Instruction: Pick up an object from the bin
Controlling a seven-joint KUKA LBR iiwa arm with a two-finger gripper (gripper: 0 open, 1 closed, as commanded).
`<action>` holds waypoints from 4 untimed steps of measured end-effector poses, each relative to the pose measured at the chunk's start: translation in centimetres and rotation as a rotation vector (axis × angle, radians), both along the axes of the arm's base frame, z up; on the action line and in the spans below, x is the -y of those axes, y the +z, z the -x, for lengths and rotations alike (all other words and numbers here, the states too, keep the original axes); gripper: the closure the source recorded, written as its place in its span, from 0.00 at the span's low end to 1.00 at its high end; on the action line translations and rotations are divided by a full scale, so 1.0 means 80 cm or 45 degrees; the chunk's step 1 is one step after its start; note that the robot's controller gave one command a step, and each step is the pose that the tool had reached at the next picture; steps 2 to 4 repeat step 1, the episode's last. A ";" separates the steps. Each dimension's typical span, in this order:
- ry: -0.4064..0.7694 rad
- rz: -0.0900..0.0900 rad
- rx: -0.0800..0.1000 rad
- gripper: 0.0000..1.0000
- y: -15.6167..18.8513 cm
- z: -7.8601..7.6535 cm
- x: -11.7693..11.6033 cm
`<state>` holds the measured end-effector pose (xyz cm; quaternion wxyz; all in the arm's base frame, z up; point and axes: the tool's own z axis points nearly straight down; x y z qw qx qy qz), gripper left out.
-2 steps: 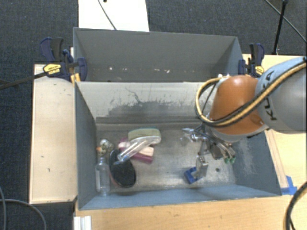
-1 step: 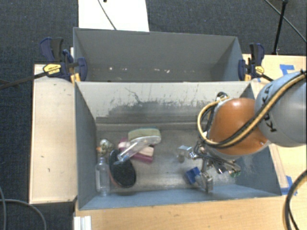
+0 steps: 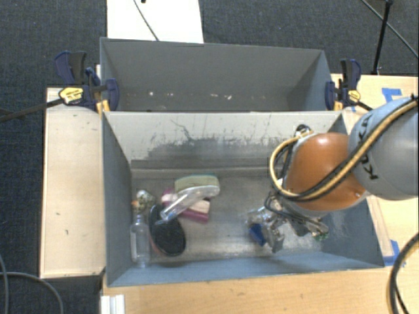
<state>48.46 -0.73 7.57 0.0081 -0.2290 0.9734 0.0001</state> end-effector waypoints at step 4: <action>0.027 0.005 -0.006 1.00 0.161 -0.006 0.002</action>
Offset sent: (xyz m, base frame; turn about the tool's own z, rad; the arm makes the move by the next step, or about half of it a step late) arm 0.0018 -0.0019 0.1246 -0.0240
